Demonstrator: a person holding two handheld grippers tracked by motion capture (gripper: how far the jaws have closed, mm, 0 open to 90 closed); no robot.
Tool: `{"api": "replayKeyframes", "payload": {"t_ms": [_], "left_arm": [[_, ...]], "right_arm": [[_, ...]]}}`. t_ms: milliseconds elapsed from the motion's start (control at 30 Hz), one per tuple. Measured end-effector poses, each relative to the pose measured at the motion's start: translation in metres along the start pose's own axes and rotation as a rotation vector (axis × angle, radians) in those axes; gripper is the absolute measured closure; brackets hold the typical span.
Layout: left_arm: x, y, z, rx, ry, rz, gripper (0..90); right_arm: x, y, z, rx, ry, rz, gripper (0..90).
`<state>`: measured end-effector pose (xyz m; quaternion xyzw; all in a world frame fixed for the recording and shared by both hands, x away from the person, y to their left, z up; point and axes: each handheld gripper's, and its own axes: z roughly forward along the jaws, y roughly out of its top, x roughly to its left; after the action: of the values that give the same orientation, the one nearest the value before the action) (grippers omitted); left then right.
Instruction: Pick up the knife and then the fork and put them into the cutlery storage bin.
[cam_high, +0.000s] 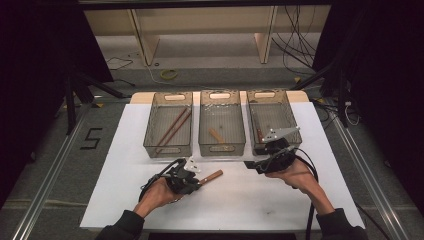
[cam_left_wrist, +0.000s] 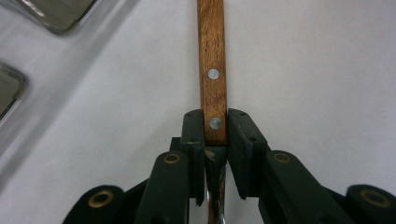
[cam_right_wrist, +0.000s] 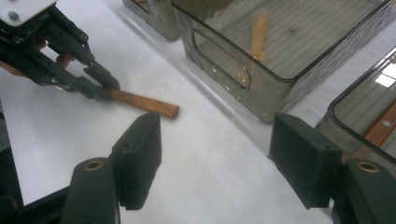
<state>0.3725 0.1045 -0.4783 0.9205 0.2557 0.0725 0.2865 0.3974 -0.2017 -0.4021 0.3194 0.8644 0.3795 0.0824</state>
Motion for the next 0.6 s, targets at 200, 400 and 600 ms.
{"api": "replayKeyframes", "payload": {"t_ms": [200,400,600], "left_arm": [[-0.004,0.002,-0.005,-0.011,-0.012,0.018,76.9],[-0.011,0.004,-0.009,-0.02,-0.025,0.061,77.0],[-0.019,0.007,-0.011,-0.029,-0.028,0.092,77.0]], "right_arm": [[0.003,0.0,0.002,0.005,0.01,-0.014,34.9],[0.009,0.001,0.006,0.012,0.023,-0.025,34.9],[0.02,0.001,0.017,0.036,0.057,-0.063,34.9]]}}
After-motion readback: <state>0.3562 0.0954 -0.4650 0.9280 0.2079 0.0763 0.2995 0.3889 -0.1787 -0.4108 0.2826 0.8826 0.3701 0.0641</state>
